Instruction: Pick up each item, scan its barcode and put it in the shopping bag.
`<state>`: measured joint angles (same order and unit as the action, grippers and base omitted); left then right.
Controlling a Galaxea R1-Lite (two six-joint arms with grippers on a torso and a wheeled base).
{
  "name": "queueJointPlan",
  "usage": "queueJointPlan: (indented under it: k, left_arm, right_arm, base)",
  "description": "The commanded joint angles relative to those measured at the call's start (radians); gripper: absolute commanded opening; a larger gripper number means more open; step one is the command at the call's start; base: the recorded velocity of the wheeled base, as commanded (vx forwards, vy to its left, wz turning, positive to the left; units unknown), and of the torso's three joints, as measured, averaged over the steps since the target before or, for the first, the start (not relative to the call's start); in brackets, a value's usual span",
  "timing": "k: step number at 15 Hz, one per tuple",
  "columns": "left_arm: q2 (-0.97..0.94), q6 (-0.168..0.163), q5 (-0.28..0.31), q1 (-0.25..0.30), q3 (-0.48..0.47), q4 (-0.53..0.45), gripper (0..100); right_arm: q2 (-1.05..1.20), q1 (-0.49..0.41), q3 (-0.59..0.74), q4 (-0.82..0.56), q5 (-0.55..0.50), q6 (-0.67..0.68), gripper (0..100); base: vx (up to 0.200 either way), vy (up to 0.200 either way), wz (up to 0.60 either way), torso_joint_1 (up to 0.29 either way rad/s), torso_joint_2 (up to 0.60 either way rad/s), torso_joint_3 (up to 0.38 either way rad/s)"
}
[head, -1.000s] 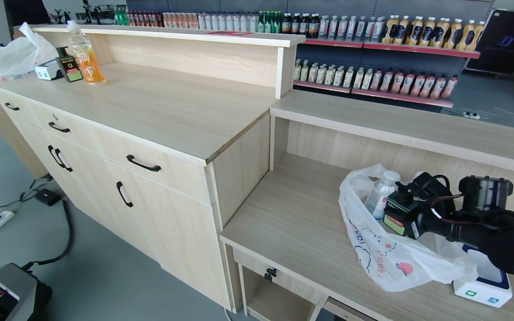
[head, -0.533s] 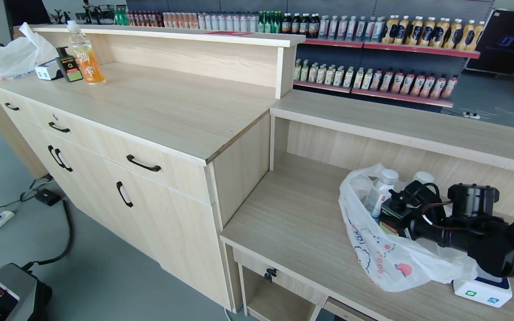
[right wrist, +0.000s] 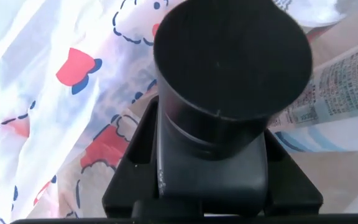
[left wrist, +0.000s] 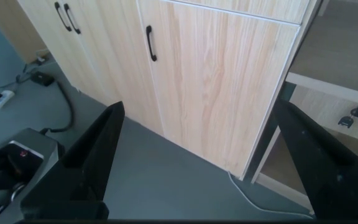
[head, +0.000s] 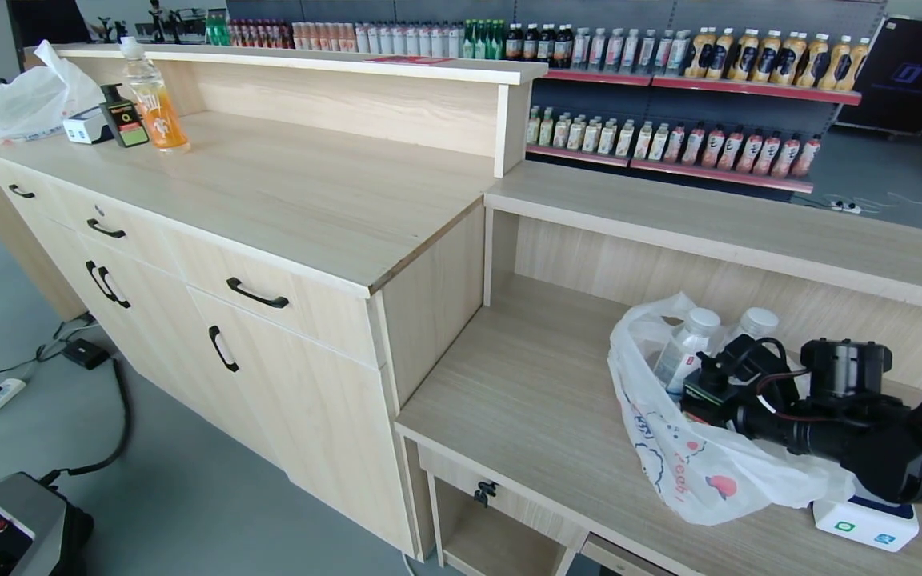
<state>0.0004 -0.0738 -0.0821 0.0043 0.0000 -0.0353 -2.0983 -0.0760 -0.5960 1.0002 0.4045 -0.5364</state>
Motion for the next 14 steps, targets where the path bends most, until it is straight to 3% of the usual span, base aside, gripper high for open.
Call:
queueJointPlan:
  k: [1,10,11,14]
  left_arm:
    - [0.000,0.000,-0.001,0.000,0.000,0.000,100]
    - [0.000,0.000,-0.001,0.000,0.000,0.000,100]
    - [0.000,0.000,-0.001,0.000,0.000,0.000,100]
    - [0.000,0.000,-0.001,0.000,0.000,0.000,100]
  right_arm:
    - [0.001,-0.007,0.007,-0.002,0.001,-0.001,0]
    - [-0.008,-0.038,0.018,-0.006,0.002,-0.002,0]
    - [-0.009,-0.041,0.018,-0.006,0.002,-0.004,100]
    - [-0.012,-0.042,0.019,-0.006,0.002,-0.005,100]
  base:
    - [0.000,0.000,0.00,0.000,0.00,0.000]
    - [0.000,0.000,0.00,0.000,0.00,0.000]
    - [0.000,0.000,0.00,0.000,0.00,0.000]
    - [0.000,0.000,0.00,0.000,0.00,0.000]
